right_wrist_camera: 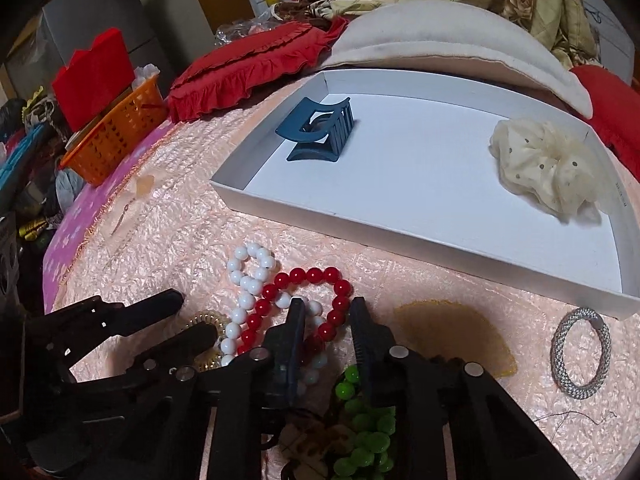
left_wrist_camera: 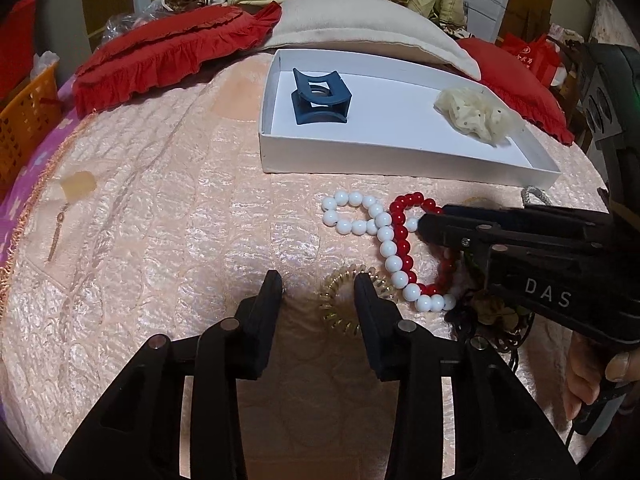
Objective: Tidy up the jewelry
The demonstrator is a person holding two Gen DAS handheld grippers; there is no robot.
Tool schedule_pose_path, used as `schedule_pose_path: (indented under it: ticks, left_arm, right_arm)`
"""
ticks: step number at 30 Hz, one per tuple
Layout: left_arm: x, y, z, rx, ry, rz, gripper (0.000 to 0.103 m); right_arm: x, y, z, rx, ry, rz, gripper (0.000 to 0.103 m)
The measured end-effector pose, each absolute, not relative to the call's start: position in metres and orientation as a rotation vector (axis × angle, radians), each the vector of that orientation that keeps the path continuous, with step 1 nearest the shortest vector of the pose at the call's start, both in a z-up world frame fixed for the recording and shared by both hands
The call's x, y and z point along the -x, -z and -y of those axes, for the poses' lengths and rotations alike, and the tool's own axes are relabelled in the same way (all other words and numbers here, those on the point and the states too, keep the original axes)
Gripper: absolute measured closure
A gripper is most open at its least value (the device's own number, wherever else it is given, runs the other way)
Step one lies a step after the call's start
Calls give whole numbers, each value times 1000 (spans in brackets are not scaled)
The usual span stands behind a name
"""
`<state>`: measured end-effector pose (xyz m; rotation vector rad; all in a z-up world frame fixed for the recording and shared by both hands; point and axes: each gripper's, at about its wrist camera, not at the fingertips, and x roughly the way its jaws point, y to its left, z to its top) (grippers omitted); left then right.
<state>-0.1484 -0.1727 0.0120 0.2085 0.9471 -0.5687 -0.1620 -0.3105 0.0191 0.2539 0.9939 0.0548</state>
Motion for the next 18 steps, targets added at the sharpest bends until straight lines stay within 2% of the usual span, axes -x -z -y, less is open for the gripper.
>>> schedule_pose_path:
  ticks: [1,4,10,18]
  left_arm:
    - [148,-12,172,-211,561,-945,76]
    - [146,-12,169,-197,547,-954,90]
    - [141,-15,153,-89,564,-1019,93]
    - [157,-29,141,-53,566,-1006,93]
  right_arm:
    - [162,-19,310,-267,-65,-997,93]
    - [165,-20,308,-268,-67,-990,94]
    - [177,-32,307,-307,-88,-947,94]
    - [201,-61,309,-347,-85,-881,94]
